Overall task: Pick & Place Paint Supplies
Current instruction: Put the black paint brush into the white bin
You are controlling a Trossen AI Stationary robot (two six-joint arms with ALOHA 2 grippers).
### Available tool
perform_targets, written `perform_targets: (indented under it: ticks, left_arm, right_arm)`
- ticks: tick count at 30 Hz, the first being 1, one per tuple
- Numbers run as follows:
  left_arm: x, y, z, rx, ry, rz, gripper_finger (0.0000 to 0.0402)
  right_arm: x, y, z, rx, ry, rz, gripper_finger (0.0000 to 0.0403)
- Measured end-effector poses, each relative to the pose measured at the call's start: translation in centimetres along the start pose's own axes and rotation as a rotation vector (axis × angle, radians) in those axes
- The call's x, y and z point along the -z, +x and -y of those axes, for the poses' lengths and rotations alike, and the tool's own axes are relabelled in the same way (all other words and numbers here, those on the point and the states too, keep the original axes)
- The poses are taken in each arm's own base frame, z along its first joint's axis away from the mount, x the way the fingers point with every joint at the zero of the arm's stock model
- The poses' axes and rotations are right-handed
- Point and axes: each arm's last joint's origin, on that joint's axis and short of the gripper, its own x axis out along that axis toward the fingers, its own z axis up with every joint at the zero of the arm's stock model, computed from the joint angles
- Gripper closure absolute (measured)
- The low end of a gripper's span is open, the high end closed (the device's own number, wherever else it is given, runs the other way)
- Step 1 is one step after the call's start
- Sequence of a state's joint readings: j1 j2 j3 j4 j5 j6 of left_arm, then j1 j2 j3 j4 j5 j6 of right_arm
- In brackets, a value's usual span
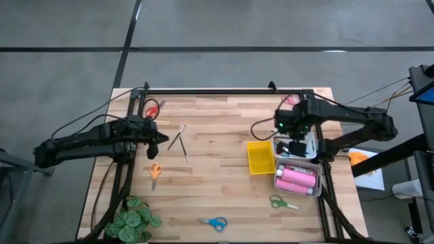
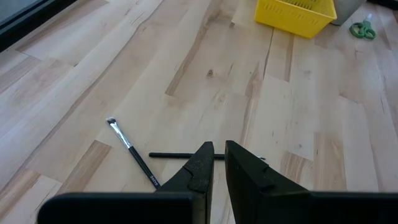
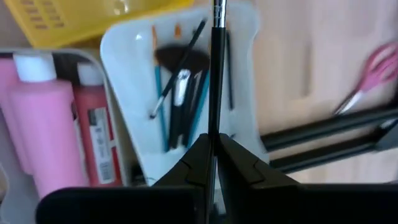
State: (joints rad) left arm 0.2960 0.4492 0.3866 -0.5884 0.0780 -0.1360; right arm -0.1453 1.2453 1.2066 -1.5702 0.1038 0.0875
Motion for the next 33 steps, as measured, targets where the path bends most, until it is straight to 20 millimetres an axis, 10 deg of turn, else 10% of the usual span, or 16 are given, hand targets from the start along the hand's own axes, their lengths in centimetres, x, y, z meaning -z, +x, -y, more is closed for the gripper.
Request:
perform_targets:
  ticks: [21, 33]
  left_arm:
    - [0.0, 0.0, 0.0, 0.0, 0.0, 0.0, 0.036]
    - [0.0, 0.0, 0.0, 0.0, 0.0, 0.0, 0.036]
  right_arm:
    - [2.0, 9.5, -3.1, -0.003, 0.16, -0.08, 0.0387]
    - [2.2, 11.7, -3.3, -0.004, 0.158, -0.086, 0.0386]
